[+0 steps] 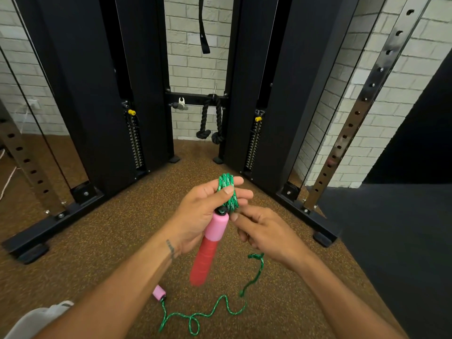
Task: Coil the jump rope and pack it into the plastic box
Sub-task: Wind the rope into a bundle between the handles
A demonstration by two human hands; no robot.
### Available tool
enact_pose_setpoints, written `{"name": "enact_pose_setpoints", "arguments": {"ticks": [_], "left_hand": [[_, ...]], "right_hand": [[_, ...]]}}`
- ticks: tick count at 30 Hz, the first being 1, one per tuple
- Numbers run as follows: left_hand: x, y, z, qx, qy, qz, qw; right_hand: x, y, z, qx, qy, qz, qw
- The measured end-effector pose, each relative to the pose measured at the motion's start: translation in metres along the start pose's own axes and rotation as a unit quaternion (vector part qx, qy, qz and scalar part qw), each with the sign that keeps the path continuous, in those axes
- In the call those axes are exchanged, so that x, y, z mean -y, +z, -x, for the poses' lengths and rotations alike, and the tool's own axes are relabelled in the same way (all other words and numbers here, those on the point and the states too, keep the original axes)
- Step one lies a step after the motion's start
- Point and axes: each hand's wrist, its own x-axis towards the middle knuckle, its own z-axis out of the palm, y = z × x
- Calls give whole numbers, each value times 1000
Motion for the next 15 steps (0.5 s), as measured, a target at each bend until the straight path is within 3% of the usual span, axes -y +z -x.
{"name": "enact_pose_setpoints", "arguments": {"ticks": [4,8,12,15], "left_hand": [[1,-6,-7,-26,-3,-47,999],[-1,-11,-8,7,-10,-201,980],[0,-8,-7,64,-33,-207,976],[1,-4,-7,98,-54,-179,977]], "right_hand": [[8,-2,4,21,-49,49,997],[15,-13,9,3,-74,-44,996],[11,-26,8,-38,-93,-92,991],[5,-25,5,-68,-121,-58,989]]}}
